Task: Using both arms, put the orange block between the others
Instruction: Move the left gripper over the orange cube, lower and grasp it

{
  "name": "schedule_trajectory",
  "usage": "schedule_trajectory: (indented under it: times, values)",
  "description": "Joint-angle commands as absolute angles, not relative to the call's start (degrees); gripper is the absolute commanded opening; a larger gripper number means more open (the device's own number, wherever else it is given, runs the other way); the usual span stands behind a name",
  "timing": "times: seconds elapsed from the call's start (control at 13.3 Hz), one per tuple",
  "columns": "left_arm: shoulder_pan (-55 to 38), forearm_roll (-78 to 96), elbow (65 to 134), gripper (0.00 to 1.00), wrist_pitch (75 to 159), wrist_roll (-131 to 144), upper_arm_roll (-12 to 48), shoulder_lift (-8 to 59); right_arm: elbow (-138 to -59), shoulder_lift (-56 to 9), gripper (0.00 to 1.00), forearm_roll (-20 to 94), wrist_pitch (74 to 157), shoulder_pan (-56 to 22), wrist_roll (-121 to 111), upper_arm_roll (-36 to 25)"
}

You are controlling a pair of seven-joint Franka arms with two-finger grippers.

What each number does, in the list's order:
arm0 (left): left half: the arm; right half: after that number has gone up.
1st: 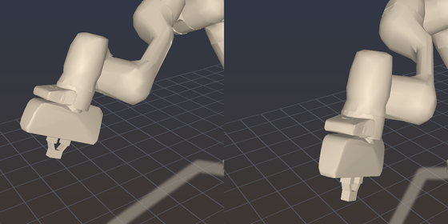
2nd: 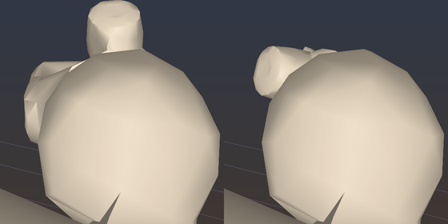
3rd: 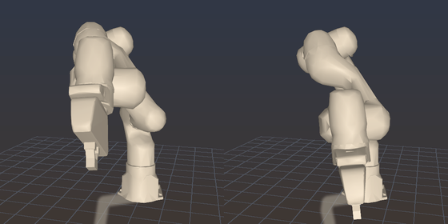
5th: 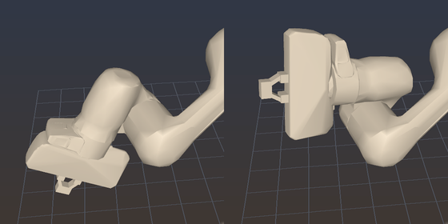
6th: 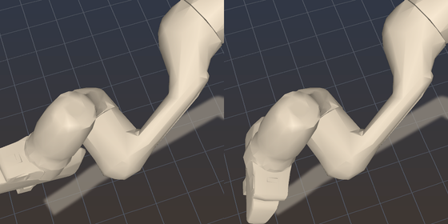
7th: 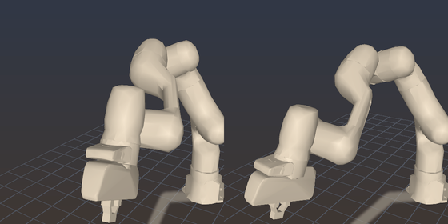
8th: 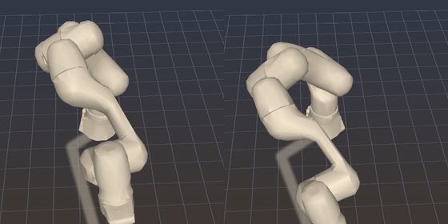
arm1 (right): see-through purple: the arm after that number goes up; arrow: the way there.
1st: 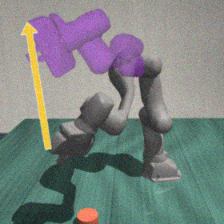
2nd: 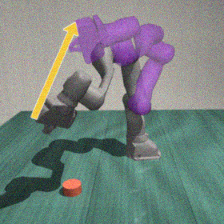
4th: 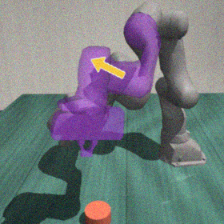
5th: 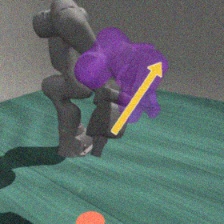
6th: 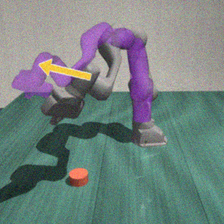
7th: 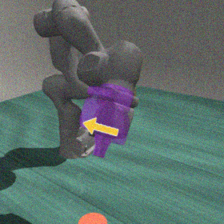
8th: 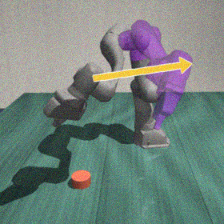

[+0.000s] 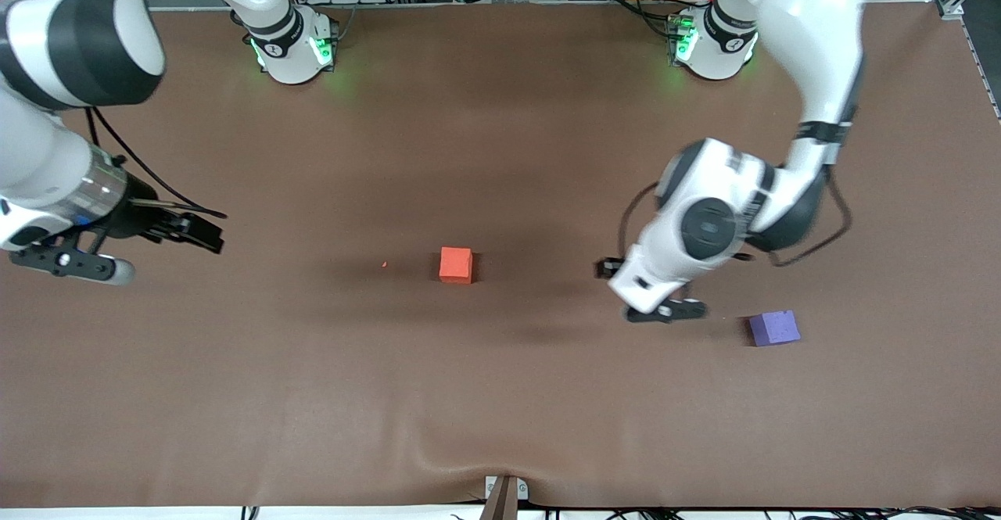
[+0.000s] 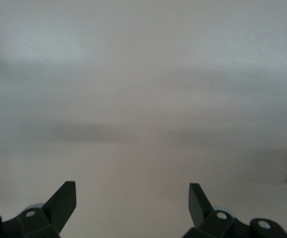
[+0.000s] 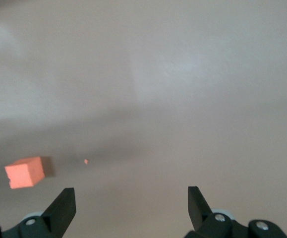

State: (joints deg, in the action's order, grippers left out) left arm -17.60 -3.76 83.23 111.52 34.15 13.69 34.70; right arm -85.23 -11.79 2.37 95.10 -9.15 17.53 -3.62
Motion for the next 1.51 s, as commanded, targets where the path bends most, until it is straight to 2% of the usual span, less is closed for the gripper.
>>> schedule_trajectory:
  times: [0.0, 0.15, 0.6, 0.9, 1.2, 1.43]
  values:
    - [-22.04, -4.66, 80.79, 1.0, 114.16, 38.92, 13.27, 38.22, -86.92, -9.84, 1.0, 1.05, 91.77, -6.95, 15.05, -2.72]
    - [-26.87, -4.75, 76.48, 1.0, 117.05, 44.09, 12.92, 42.17, -86.92, -9.15, 1.0, 1.14, 90.62, -5.54, 11.35, -2.72]
    - [-36.46, -5.18, 76.29, 1.0, 135.85, 46.66, 11.61, 45.52, -86.92, -5.98, 1.0, 1.14, 85.35, -2.38, 5.72, -2.72]
    - [-46.21, -8.09, 76.55, 1.0, 136.76, 47.98, 4.68, 47.89, -86.92, -5.36, 1.0, 1.14, 83.85, -0.27, 5.54, -2.81]
    - [-48.78, -8.61, 76.29, 1.0, 141.58, 50.45, 1.59, 49.91, -87.36, -6.06, 1.0, 1.14, 84.46, -0.53, 5.71, -2.64]
    - [-50.53, -8.61, 76.2, 1.0, 148.53, 51.23, -0.34, 52.64, -87.36, -6.24, 1.0, 1.23, 84.29, -0.79, 5.54, -2.46]
